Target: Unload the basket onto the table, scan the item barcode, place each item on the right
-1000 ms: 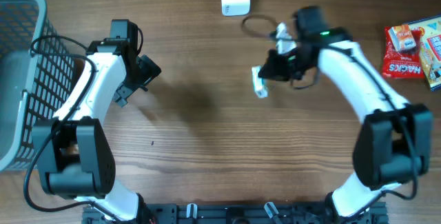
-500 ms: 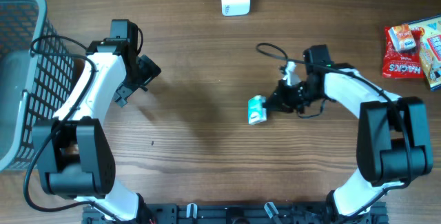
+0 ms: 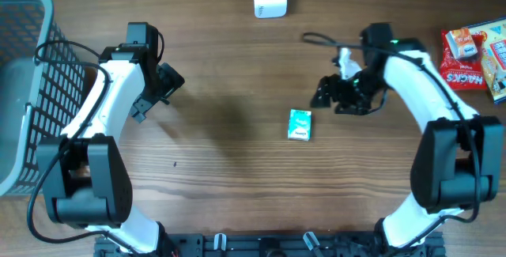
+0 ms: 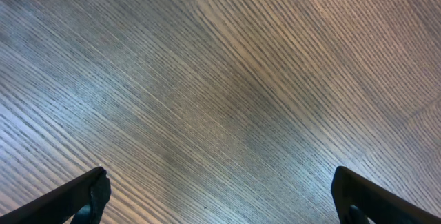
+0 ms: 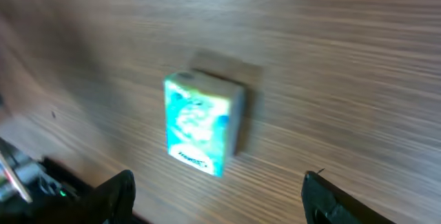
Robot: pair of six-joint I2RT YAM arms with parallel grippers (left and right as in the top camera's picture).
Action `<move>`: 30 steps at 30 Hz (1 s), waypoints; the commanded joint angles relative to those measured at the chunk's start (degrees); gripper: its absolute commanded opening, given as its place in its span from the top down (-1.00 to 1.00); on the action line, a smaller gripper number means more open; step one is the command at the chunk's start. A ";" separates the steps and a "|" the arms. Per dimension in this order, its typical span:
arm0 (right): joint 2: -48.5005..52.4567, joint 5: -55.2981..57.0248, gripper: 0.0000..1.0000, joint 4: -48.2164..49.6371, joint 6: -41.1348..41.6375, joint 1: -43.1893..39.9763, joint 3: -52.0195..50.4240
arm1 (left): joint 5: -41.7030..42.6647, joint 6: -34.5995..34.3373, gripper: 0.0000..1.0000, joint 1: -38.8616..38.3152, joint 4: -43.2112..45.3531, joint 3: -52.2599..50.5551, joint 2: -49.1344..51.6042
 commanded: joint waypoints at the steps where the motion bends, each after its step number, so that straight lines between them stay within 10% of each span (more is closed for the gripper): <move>1: 0.57 0.96 -0.55 6.78 5.75 4.22 -6.27 | -0.57 -0.55 -1.00 0.22 -0.04 0.04 -0.04; 11: 0.57 0.83 -0.11 17.31 13.05 5.27 -15.43 | -0.55 -0.55 -1.00 0.22 -0.04 0.04 -0.04; 17: 0.57 0.68 0.87 20.39 16.52 5.27 -17.31 | -0.55 -0.55 -1.00 0.22 -0.04 0.04 -0.04; 30: 0.55 -38.32 0.91 10.95 -11.85 -7.80 -11.87 | -0.55 -0.55 -1.00 0.22 -0.04 0.04 -0.04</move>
